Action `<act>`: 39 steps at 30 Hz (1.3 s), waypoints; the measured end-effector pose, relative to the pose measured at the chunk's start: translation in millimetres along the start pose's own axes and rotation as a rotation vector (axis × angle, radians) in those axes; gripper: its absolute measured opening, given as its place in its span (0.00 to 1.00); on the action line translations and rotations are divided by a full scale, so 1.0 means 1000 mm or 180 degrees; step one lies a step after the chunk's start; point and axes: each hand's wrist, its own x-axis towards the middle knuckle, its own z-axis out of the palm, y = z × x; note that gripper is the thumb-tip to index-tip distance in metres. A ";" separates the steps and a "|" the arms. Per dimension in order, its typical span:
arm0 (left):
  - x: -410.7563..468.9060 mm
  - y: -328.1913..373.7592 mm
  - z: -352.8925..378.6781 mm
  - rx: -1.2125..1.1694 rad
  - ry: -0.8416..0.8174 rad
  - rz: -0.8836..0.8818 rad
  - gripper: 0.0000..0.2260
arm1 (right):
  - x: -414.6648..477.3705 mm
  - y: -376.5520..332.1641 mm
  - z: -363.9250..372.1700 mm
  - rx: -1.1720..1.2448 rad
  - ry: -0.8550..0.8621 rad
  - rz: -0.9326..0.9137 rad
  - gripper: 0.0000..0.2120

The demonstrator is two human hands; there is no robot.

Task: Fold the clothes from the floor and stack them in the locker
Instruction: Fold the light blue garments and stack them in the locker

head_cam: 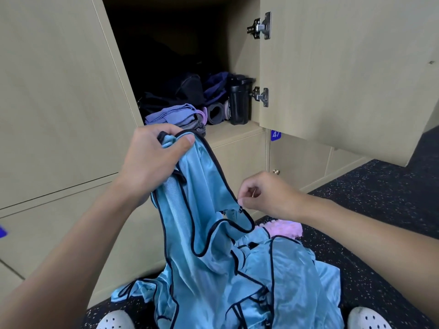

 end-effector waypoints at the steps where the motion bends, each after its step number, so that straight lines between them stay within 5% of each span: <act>1: 0.000 0.000 0.000 0.0018 -0.0017 -0.0018 0.08 | 0.001 0.000 0.002 -0.0042 0.0038 -0.0008 0.04; 7: -0.003 -0.001 0.002 0.0106 -0.0145 -0.0056 0.07 | 0.002 0.005 0.010 0.0020 -0.0191 0.0158 0.08; 14: -0.004 -0.017 0.008 0.0644 -0.0446 -0.0085 0.05 | 0.008 -0.006 -0.002 0.0090 0.0287 0.0087 0.11; 22: -0.034 -0.010 0.044 0.0492 -0.1487 -0.0112 0.20 | 0.003 -0.029 -0.019 0.0707 0.0598 0.0258 0.06; 30: -0.049 0.000 0.065 0.0143 -0.1154 -0.0388 0.26 | -0.007 -0.040 -0.026 0.1208 0.0784 0.0373 0.08; 39: -0.048 0.004 0.067 -0.0316 -0.0418 -0.0245 0.08 | -0.011 -0.040 -0.031 0.1806 0.0626 0.0371 0.07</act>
